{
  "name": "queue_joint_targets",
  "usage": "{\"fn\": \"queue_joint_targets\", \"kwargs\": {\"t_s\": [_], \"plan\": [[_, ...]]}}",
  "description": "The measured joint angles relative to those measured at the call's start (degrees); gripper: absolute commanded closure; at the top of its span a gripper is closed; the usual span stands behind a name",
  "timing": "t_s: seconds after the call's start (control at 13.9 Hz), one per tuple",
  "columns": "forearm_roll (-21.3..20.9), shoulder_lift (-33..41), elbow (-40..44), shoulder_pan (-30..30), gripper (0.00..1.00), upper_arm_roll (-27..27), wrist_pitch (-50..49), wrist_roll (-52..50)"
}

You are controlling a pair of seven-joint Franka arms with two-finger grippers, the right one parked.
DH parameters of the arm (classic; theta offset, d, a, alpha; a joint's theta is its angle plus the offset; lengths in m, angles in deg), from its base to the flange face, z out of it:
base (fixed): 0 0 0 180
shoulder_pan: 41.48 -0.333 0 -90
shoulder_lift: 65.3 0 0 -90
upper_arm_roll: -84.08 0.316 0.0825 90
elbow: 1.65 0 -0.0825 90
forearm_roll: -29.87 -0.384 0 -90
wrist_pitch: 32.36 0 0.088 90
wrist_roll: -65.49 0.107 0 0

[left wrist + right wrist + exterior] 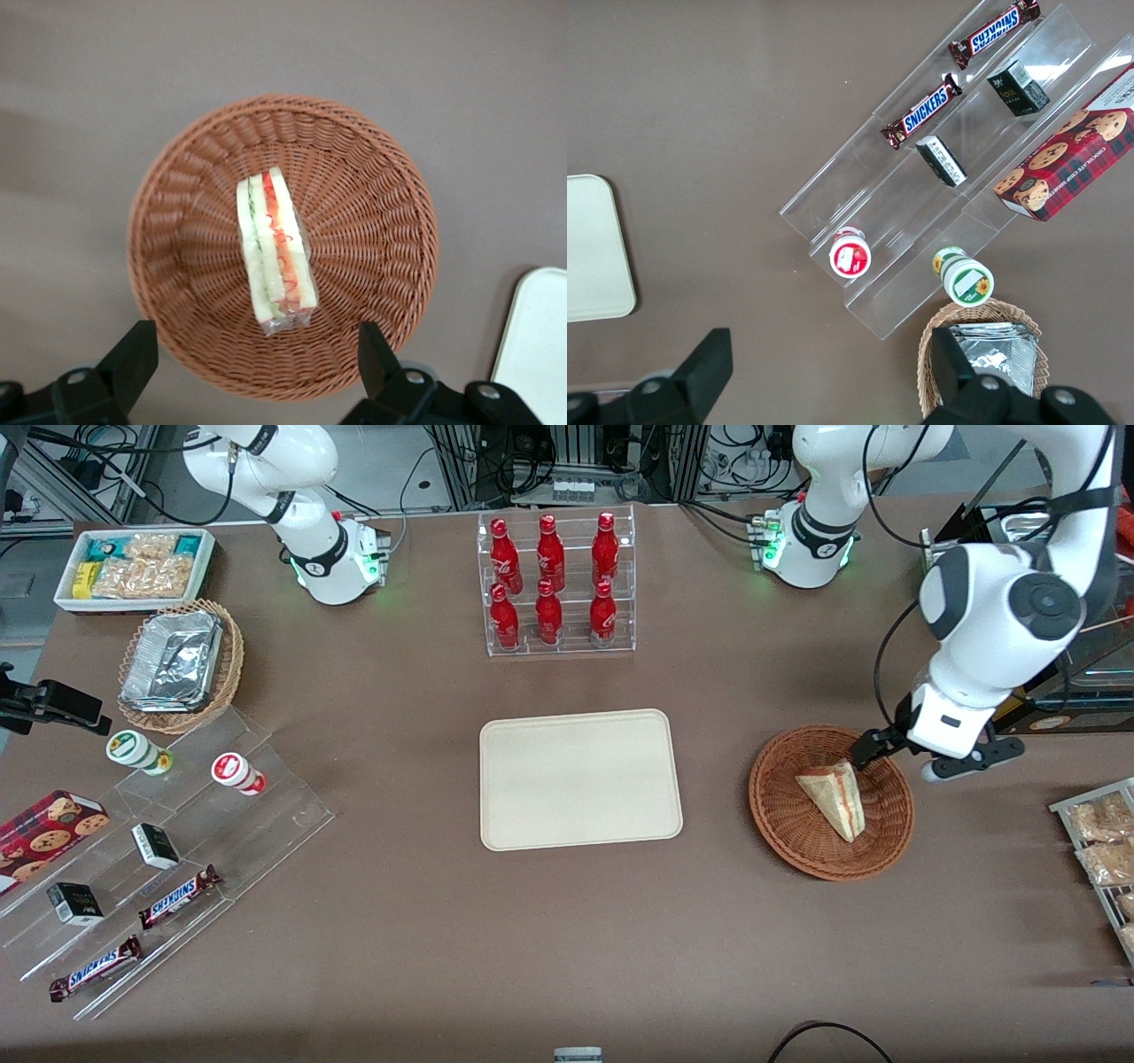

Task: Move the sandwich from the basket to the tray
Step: 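Move the left gripper over the wrapped sandwich in the wicker basket, then lower the left gripper and close it on the sandwich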

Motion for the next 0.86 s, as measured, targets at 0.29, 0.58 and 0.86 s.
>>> {"fn": "queue_joint_targets", "kwargs": {"t_s": [0.29, 0.58, 0.86], "plan": [[0.0, -2.9, -3.1, 0.0, 0.00, -1.5, 5.7, -5.1], [0.0, -6.7, -7.0, 0.0, 0.00, -1.5, 14.7, -5.3], [0.0, -10.9, -7.8, 0.0, 0.40, -1.3, 19.3, -5.4]]}}
